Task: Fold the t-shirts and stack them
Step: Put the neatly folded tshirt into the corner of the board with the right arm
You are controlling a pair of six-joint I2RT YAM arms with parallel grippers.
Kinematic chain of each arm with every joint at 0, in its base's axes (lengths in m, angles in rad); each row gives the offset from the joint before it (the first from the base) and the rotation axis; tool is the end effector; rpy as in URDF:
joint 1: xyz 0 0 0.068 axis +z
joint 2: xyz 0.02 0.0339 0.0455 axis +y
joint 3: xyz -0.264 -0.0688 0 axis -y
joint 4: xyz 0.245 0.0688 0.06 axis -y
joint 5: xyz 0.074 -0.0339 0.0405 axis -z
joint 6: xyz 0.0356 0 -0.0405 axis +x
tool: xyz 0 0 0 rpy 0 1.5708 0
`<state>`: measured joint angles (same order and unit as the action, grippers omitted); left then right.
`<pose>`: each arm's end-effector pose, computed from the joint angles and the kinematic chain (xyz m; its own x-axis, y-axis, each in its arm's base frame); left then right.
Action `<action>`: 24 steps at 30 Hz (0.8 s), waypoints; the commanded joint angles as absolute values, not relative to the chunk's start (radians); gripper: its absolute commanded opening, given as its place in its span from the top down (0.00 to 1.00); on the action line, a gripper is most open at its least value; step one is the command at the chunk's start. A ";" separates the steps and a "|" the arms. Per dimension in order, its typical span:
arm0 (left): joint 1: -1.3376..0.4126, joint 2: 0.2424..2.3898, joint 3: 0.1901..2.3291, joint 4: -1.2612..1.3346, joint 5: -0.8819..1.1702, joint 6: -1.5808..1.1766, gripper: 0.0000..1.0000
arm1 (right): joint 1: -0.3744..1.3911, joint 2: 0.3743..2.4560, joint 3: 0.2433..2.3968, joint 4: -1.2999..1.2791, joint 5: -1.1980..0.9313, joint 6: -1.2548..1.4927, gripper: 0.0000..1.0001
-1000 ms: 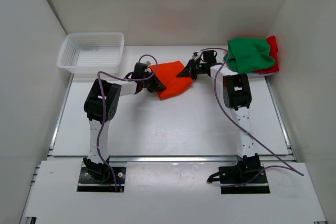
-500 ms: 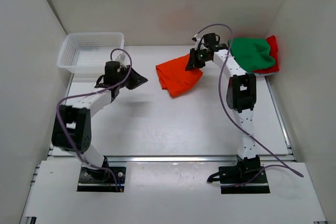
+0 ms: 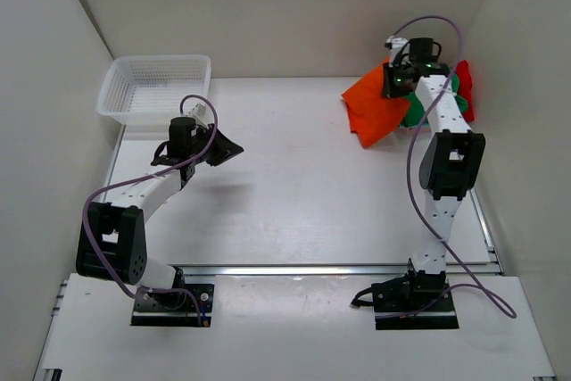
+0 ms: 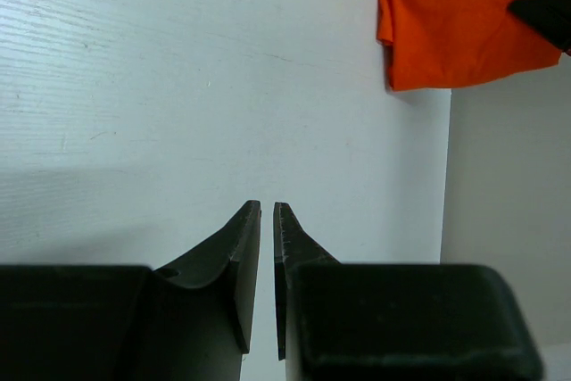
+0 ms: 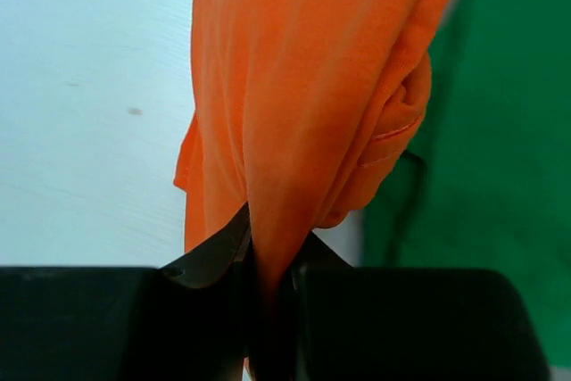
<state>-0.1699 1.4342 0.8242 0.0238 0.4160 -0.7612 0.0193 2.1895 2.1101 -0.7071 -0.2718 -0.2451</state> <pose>0.3011 -0.0663 0.2249 -0.7303 -0.5149 -0.4489 -0.0239 0.6760 -0.7365 0.4983 0.0192 0.2923 -0.6361 -0.2461 -0.7313 -0.3737 0.9275 0.0130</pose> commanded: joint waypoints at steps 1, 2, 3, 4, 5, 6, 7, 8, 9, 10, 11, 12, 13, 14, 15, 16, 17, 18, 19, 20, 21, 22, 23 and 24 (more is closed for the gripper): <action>-0.169 1.402 0.819 0.020 0.405 -0.730 0.77 | -0.081 2.079 2.085 -0.592 -0.299 -0.261 1.00; -0.167 1.404 0.819 0.020 0.400 -0.730 0.77 | -0.116 2.085 2.089 -0.574 -0.299 -0.262 1.00; -0.169 1.407 0.818 0.020 0.402 -0.726 0.77 | -0.141 2.085 2.103 -0.563 -0.296 -0.255 1.00; -0.169 1.413 0.815 0.021 0.403 -0.723 0.77 | -0.173 2.100 2.118 -0.563 -0.305 -0.252 1.00; -0.173 1.411 0.805 0.021 0.397 -0.721 0.77 | -0.185 2.123 2.141 -0.560 -0.314 -0.244 1.00; -0.173 1.416 0.813 0.025 0.399 -0.721 0.77 | -0.205 2.123 2.155 -0.558 -0.322 -0.244 1.00; -0.173 1.420 0.813 0.025 0.402 -0.721 0.77 | -0.216 2.137 2.178 -0.566 -0.328 -0.245 1.00; -0.179 1.424 0.810 0.023 0.393 -0.726 0.77 | -0.221 2.144 2.201 -0.561 -0.324 -0.239 1.00; -0.179 1.428 0.811 0.028 0.393 -0.723 0.78 | -0.225 2.151 2.210 -0.568 -0.327 -0.245 1.00; -0.186 1.427 0.811 0.029 0.391 -0.724 0.77 | -0.225 2.149 2.227 -0.554 -0.328 -0.245 1.00; -0.187 1.433 0.808 0.025 0.393 -0.726 0.77 | -0.229 2.146 2.236 -0.549 -0.333 -0.239 1.00; -0.184 1.428 0.814 0.020 0.390 -0.723 0.77 | -0.235 2.143 2.252 -0.542 -0.350 -0.233 1.00; -0.192 1.433 0.813 0.020 0.390 -0.718 0.77 | -0.239 2.135 2.256 -0.532 -0.368 -0.218 1.00; -0.193 1.436 0.811 0.015 0.379 -0.715 0.77 | -0.250 2.131 2.264 -0.526 -0.385 -0.201 1.00; -0.192 1.434 0.811 0.012 0.377 -0.712 0.77 | -0.255 2.117 2.264 -0.516 -0.388 -0.196 1.00; -0.195 1.431 0.811 0.006 0.373 -0.712 0.77 | -0.261 2.114 2.266 -0.509 -0.387 -0.198 1.00; -0.198 1.434 0.810 0.005 0.374 -0.710 0.77 | -0.261 2.109 2.258 -0.505 -0.384 -0.201 1.00; -0.198 1.431 0.805 0.005 0.373 -0.713 0.77 | -0.271 2.114 2.263 -0.502 -0.380 -0.201 1.00; -0.195 1.427 0.802 0.000 0.377 -0.712 0.77 | -0.279 2.117 2.257 -0.503 -0.388 -0.198 1.00; -0.187 1.422 0.801 0.003 0.371 -0.712 0.77 | -0.294 2.132 2.269 -0.505 -0.399 -0.187 1.00; -0.192 1.419 0.798 0.000 0.370 -0.709 0.77 | -0.302 2.135 2.267 -0.502 -0.409 -0.181 1.00; -0.184 1.420 0.798 0.002 0.371 -0.704 0.77 | -0.314 2.147 2.258 -0.500 -0.413 -0.175 1.00; -0.186 1.417 0.802 0.000 0.373 -0.700 0.77 | -0.321 2.152 2.258 -0.506 -0.413 -0.186 1.00; -0.178 1.417 0.798 -0.024 0.370 -0.696 0.77 | -0.325 2.163 2.253 -0.496 -0.404 -0.198 1.00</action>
